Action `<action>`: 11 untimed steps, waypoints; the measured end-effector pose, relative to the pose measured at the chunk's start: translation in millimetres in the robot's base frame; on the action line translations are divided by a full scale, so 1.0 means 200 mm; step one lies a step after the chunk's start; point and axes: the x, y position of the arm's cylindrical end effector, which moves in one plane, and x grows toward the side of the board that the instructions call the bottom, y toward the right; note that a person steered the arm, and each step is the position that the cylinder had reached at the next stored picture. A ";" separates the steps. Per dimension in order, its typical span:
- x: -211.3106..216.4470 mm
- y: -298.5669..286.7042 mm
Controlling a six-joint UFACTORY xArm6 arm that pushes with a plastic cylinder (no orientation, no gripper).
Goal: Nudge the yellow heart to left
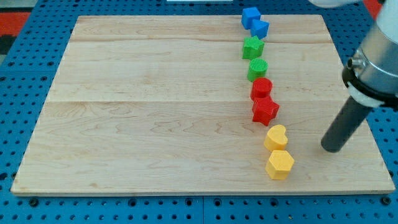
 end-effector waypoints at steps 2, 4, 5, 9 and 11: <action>0.09 -0.15; -0.01 -0.29; -0.01 -0.29; -0.02 0.05; -0.05 0.36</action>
